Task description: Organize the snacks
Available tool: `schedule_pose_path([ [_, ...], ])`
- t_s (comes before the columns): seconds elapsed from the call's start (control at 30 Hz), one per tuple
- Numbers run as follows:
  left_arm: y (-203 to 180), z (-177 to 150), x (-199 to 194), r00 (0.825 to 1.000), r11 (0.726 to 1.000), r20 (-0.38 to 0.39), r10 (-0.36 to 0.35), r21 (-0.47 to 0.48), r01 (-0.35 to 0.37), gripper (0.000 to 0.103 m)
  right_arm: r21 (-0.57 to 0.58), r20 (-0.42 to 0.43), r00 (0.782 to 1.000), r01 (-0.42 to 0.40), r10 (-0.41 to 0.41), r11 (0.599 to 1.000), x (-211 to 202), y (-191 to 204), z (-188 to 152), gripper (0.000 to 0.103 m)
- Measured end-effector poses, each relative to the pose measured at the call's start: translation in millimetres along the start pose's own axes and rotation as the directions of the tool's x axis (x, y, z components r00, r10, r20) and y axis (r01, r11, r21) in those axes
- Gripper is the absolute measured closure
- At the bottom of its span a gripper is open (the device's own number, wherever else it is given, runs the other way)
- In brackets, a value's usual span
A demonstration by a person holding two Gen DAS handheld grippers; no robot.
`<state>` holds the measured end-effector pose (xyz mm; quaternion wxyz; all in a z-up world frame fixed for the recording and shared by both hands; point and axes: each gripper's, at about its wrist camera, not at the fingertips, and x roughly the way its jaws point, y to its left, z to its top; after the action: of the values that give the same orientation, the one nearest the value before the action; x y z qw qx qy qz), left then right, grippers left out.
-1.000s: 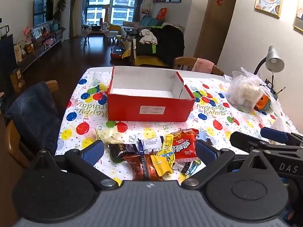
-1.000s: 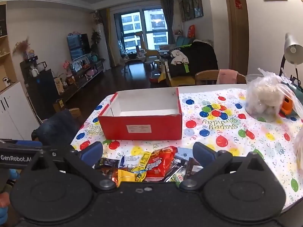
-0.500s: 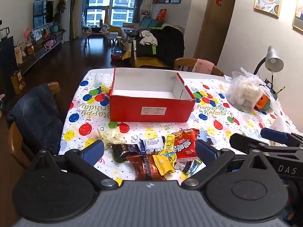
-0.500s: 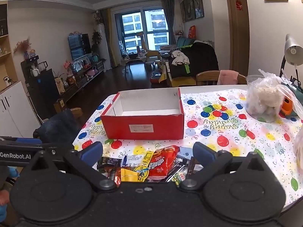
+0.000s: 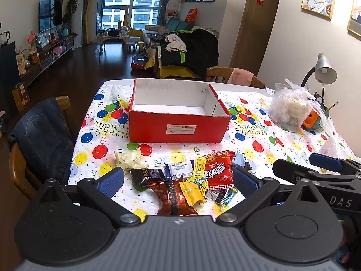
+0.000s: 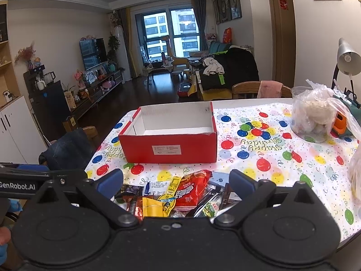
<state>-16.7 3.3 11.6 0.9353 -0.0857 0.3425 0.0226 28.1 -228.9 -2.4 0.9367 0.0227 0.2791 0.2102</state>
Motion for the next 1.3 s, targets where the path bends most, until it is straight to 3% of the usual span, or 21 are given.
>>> schedule_pose_path([
  [1.3, -6.5, 0.7, 3.5, 1.0, 1.0, -0.02, -0.015, 0.014, 0.015, 0.0, 0.026, -0.023, 0.999, 0.024, -0.023, 0.999, 0.6, -4.6, -0.4, 0.005],
])
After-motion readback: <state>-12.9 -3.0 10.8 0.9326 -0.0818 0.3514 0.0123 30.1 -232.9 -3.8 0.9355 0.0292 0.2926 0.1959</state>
